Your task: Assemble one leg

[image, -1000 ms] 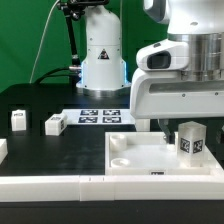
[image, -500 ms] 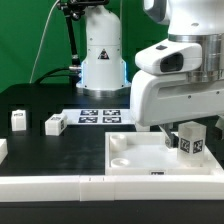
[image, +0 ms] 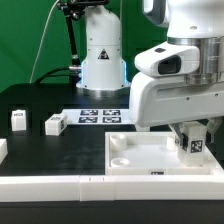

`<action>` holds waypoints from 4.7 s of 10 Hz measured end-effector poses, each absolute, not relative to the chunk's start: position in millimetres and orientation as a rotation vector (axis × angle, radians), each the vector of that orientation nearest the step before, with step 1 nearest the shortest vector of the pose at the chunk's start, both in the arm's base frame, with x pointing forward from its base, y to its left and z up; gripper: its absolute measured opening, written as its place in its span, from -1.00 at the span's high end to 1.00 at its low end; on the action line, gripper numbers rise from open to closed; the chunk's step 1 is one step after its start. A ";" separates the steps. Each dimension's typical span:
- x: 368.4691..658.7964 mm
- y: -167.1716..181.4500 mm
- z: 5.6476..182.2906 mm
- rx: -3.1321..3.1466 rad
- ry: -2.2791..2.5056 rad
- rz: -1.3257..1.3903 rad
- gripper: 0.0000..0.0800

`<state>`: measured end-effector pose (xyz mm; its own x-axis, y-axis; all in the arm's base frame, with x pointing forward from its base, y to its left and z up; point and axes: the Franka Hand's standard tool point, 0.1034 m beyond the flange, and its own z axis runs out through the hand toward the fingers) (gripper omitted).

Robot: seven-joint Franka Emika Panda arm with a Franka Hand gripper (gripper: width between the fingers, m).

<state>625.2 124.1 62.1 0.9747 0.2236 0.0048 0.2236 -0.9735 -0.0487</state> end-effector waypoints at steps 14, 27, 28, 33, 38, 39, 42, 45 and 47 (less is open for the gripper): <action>627.9 119.0 62.2 -2.704 1.514 0.010 0.27; 627.2 127.0 63.2 -3.064 0.450 -0.019 -0.62; 627.5 125.8 62.8 -3.092 0.243 -0.026 -0.62; 629.6 125.7 64.5 -3.086 -0.376 -0.049 -0.62; 629.2 124.0 63.1 -3.090 -0.343 -0.046 0.27; 629.1 124.1 63.1 -3.091 -0.336 -0.045 0.27; 630.0 121.5 62.9 -3.098 -0.179 -0.050 0.27; 631.4 119.6 62.8 -3.052 0.431 -0.059 0.27; 632.2 113.3 62.7 -3.007 0.692 -0.055 0.27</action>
Offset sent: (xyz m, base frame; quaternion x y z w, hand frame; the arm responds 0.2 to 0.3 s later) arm 0.0000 0.0000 0.0000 0.0000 0.0000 0.0000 1.0000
